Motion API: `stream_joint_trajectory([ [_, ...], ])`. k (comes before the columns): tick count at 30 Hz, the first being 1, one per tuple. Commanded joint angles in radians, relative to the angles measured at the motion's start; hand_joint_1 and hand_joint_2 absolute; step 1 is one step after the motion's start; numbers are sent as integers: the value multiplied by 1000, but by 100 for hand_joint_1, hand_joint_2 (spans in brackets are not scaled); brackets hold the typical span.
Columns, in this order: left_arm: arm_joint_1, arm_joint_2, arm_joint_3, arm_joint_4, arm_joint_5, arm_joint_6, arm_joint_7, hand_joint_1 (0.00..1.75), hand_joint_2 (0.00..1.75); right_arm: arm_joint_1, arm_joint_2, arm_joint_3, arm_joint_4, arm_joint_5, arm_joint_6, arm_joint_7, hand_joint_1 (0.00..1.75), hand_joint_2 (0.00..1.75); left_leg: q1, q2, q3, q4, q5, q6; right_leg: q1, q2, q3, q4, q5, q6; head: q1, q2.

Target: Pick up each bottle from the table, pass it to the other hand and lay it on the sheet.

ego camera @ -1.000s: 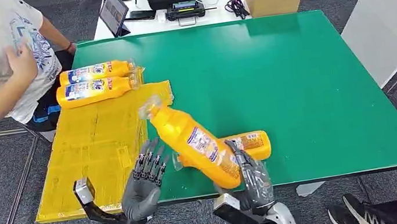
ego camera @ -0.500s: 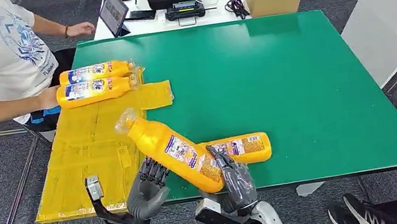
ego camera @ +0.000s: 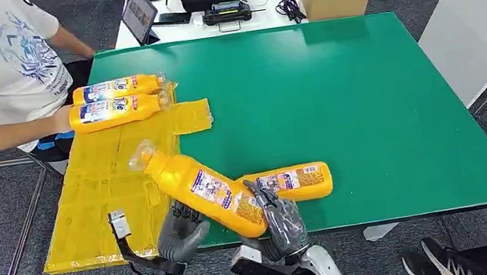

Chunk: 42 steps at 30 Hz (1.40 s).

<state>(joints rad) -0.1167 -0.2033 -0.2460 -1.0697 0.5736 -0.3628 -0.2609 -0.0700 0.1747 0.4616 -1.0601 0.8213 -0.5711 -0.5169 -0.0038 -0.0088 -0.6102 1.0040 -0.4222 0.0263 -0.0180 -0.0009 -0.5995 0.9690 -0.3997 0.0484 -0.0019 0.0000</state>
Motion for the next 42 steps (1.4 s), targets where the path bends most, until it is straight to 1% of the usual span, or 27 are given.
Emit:
stream_joint_trajectory([
  [1,-66,-15,49,41,52,-12,0,0,175,-83,-15,98,149,-15,77,-10,175,175,1,1,3,0,-1,-1,1,1,3,-1,0,-1,0,0],
  [4,-68,-16,49,23,70,-21,0,0,175,-94,-21,121,175,-19,114,-15,175,175,2,2,5,0,-2,-2,2,1,5,-1,-1,-2,0,0],
  [8,-69,-17,50,20,73,-21,0,0,175,-103,-21,141,196,-22,150,-14,175,175,1,1,3,0,-1,-1,1,0,3,-1,-1,-2,0,0],
  [9,-68,-17,50,18,69,-21,-5,0,175,-106,-21,147,201,-24,164,-13,175,175,2,0,4,0,-2,-2,2,0,5,-1,-2,-2,0,0],
  [11,-65,-13,39,15,53,-23,-6,0,175,-110,-21,151,210,-22,167,-8,175,175,1,0,2,0,0,-1,1,0,2,-1,0,-1,0,0],
  [12,-64,-13,37,15,49,-26,-7,0,175,-111,-21,151,211,-21,166,-7,175,175,2,0,5,0,-2,-2,2,0,5,-1,-1,-2,0,0],
  [15,-64,-13,37,15,49,-26,-7,0,175,-111,-21,151,211,-21,166,-7,175,175,1,-1,4,0,-1,-2,2,-1,4,-1,-2,-2,0,0],
  [16,-62,-5,20,13,29,-38,-12,0,175,-112,-20,148,207,-23,162,-4,175,175,1,0,2,0,0,-1,1,-1,2,-1,-1,-1,0,0],
  [17,-61,-5,17,15,16,-34,-21,0,175,-111,-20,146,203,-24,163,-4,175,175,1,0,4,0,-1,-1,1,-1,4,0,-1,-2,0,0],
  [18,-56,-7,16,13,12,-37,-20,175,175,-110,-20,140,195,-32,168,-2,175,175,1,0,5,0,-2,-2,2,-1,5,0,-2,-2,0,0],
  [19,-53,-6,12,9,-4,-30,-29,175,175,-107,-19,134,188,-36,165,0,175,175,1,1,3,0,-1,-1,1,0,3,0,-1,-2,0,0],
  [24,-49,-9,16,2,-8,-22,-30,175,175,-106,-20,133,185,-33,162,5,175,175,2,0,6,1,-3,-2,2,-1,6,0,-3,-3,0,0],
  [25,-48,-8,16,-4,-18,-23,-34,175,175,-104,-19,127,180,-36,156,5,175,175,1,0,3,0,-1,-1,1,-1,3,-1,-1,-2,0,0],
  [27,-45,-8,22,-20,-49,-2,-50,175,175,-99,-21,116,160,-42,148,6,175,175,2,1,5,1,-3,-2,2,0,6,0,-3,-3,0,0],
  [28,-44,-8,25,-26,-57,7,-53,175,175,-97,-20,110,152,-44,143,9,175,175,1,0,3,0,-1,-1,1,-1,3,0,-1,-2,0,0],
  [30,-40,-6,34,-48,-77,22,-64,175,175,-91,-22,94,123,-53,139,17,175,175,2,0,6,1,-3,-2,2,-1,6,0,-3,-3,0,0],
  [31,-35,-6,44,-69,-98,45,-78,175,175,-85,-20,81,98,-63,140,22,119,175,1,0,3,1,-2,-1,1,-1,3,0,-2,-2,0,0],
  [32,-33,-7,54,-80,-102,57,-80,175,175,-80,-17,67,79,-70,128,28,2,175,1,0,2,0,-1,-1,1,0,2,0,-1,-1,0,0],
  [33,-32,-5,61,-90,-108,67,-82,175,175,-78,-15,62,66,-71,125,32,0,175,1,1,3,1,-2,-2,2,0,3,0,-2,-2,0,0],
  [34,-33,-6,74,-105,-126,92,-92,175,175,-75,-17,55,39,-75,124,39,0,0,1,0,1,0,-1,-1,1,0,1,0,-1,-1,0,0],
  [36,-36,-2,86,-125,-161,127,-114,175,175,-65,-18,43,-7,-92,124,41,0,0,2,1,4,1,-2,-2,2,0,4,1,-2,-3,0,0],
  [38,-46,-1,100,-133,-167,136,-113,175,175,-52,-25,33,-66,-128,149,32,0,0,0,1,0,1,-1,-1,1,1,0,1,0,-1,0,0],
  [40,-51,-2,107,-133,-175,150,-118,175,175,-47,-27,29,-84,-143,162,30,0,0,1,1,1,1,-1,-1,1,0,1,1,-1,-2,0,0],
  [41,-66,0,119,-138,-235,217,-161,175,175,-36,-35,19,-133,-189,191,11,0,0,1,0,3,1,-2,-2,2,0,3,0,-2,-2,0,0],
  [42,-80,3,129,-144,-264,249,-185,175,175,-28,-42,10,-171,-217,208,-2,0,0,1,-1,1,1,-1,-1,1,-2,1,0,-1,-2,0,0],
])
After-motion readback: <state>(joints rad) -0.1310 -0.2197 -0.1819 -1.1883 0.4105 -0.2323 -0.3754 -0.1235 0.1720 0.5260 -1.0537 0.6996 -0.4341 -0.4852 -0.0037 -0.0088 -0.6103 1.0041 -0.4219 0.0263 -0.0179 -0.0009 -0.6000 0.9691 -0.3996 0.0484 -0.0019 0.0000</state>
